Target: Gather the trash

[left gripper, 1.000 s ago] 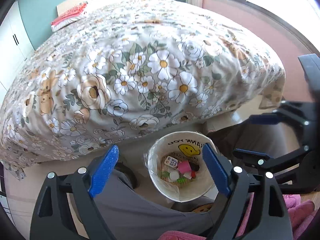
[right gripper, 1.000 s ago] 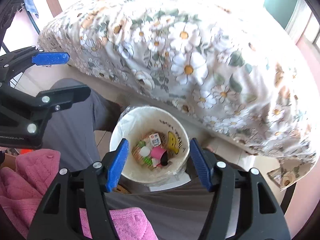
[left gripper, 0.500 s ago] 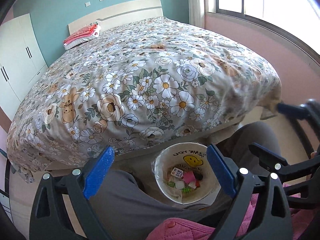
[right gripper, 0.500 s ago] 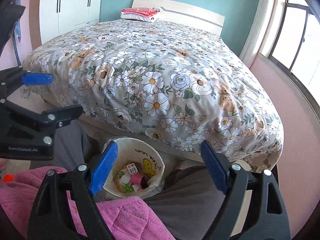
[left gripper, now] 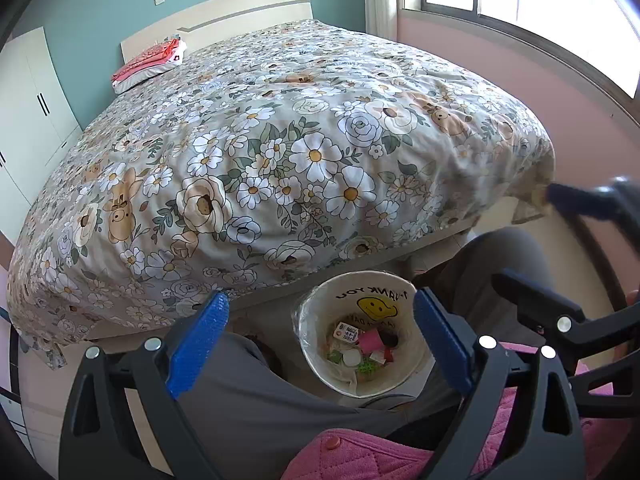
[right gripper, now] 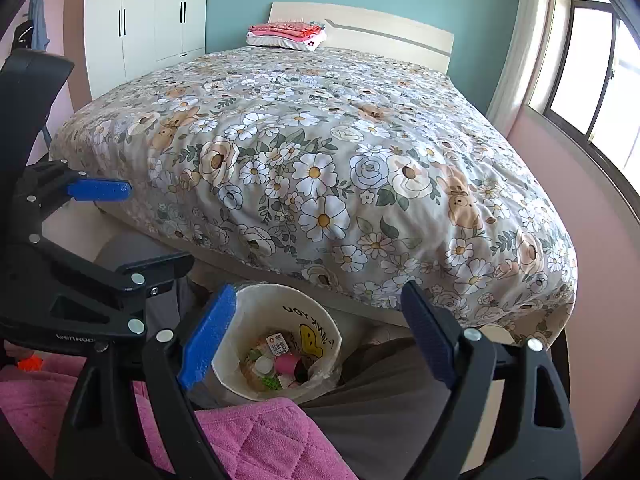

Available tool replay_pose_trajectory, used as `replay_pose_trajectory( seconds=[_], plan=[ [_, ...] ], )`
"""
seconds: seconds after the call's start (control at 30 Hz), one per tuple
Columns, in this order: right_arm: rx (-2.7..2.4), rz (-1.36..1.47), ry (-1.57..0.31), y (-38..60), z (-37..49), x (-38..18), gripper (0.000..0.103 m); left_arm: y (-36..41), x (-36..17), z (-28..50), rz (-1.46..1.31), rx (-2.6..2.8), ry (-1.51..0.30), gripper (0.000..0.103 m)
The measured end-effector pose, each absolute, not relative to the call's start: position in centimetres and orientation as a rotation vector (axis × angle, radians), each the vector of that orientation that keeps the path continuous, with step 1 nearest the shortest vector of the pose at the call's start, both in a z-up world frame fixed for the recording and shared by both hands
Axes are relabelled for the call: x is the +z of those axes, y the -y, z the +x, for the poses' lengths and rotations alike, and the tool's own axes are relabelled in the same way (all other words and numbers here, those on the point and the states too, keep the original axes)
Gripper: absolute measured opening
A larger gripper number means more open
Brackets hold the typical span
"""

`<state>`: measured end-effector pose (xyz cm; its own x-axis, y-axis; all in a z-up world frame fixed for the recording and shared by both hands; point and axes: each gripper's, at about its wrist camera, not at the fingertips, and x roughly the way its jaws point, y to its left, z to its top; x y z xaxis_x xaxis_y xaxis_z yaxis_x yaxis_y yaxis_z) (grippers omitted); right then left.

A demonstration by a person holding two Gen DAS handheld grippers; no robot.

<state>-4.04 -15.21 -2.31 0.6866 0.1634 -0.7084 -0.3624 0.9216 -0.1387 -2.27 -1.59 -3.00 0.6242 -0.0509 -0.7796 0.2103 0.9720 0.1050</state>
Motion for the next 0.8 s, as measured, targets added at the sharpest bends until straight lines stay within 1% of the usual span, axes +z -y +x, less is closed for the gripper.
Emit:
replay_pose_trajectory(
  seconds=[0.8],
  plan=[
    [0.292,-0.275,-0.771,15.35,-3.99,-2.40,0.084,1.91,-3.08,-2.22,0.197,-0.155,-0.893,0.095]
  ],
)
